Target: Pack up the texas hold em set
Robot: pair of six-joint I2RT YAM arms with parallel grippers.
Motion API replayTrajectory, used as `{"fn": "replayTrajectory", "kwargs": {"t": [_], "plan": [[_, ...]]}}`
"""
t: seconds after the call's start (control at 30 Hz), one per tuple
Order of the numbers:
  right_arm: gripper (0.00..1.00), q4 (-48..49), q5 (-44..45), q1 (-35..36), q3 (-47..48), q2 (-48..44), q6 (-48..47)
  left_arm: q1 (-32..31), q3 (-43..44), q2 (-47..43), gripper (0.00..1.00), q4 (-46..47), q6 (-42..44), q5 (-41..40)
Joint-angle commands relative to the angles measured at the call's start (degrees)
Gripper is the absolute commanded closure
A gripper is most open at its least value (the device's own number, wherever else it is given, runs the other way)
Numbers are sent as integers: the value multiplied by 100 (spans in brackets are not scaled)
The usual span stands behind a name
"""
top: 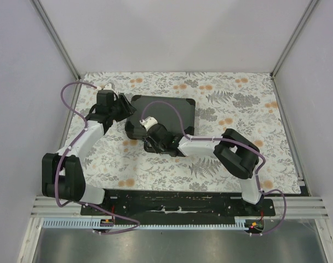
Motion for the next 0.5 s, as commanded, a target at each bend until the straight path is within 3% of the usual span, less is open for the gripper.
{"fn": "replayTrajectory", "kwargs": {"t": [0.0,0.47], "plan": [[100,385,1117,-83,-172,176,4,194,382,208,40,-42,289,331],[100,165,898,-83,-1076,-571,13,440,2613,2220,31,90,931,859]]}}
